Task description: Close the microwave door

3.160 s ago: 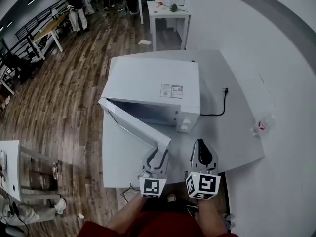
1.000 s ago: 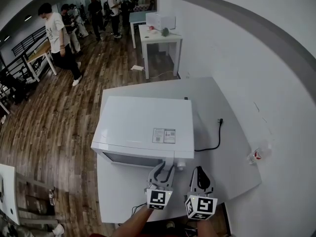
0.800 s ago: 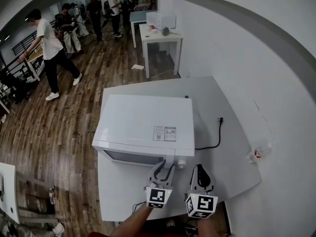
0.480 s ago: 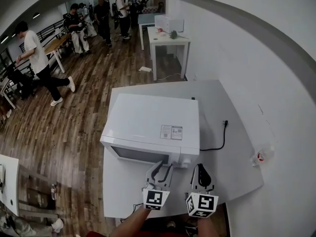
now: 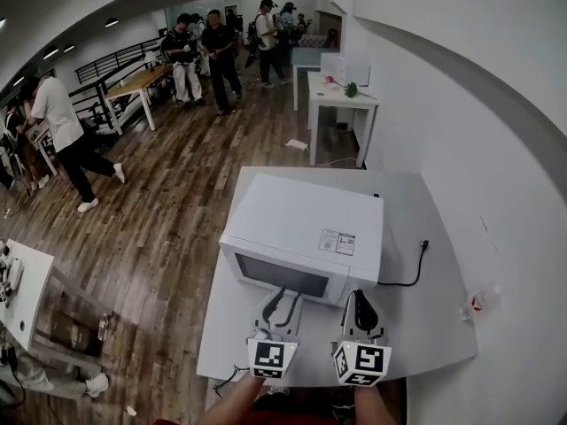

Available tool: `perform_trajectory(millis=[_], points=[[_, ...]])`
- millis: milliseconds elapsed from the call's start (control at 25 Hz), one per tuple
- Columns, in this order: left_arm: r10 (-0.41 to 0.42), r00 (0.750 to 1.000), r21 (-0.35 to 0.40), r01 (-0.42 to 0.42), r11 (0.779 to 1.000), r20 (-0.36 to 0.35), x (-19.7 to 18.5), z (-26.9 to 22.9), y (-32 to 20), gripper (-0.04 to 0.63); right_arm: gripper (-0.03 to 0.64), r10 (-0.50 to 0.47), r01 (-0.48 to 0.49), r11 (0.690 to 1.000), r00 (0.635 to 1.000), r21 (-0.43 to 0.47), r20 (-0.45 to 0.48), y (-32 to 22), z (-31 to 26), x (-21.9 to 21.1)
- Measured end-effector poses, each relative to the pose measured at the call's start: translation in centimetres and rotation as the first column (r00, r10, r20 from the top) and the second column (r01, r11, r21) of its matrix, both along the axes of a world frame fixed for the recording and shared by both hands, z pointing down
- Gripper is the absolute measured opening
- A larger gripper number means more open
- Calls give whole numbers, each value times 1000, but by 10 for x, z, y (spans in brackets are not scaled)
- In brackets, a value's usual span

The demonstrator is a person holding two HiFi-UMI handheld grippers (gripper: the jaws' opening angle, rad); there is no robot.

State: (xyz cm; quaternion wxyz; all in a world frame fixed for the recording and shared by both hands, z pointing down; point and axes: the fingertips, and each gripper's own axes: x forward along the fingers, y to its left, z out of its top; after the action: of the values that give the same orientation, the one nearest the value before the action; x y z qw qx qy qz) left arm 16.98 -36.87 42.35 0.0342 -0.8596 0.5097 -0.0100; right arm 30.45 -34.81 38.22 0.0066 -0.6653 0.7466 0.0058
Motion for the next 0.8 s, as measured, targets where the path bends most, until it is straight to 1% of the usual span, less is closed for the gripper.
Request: perform_trajectory(millis=[200,360,520,680,800], points=[[-57,998,-16,57,998,2,-24,-13,15,147,43,-60,60,998,998,10,1,5,-9,-23],[-97,995,-11,97,995,-7,-41,-27,25,144,44,-94,94,995,996,18,1,10,-14,-36],[-125,992,10,125,992,-26,-50,-42,29,112,44,-123,123,992,992,34,1,12,-20,-46],[-130,992,30,130,991,-8,-51,-49,32,84,43,-143,143,989,990,38,0,13,-20,-53],[-137,991,37,137,990,-7,-54,-52,33,49,43,-148,148,988,989,42,2,15,-21,-56]])
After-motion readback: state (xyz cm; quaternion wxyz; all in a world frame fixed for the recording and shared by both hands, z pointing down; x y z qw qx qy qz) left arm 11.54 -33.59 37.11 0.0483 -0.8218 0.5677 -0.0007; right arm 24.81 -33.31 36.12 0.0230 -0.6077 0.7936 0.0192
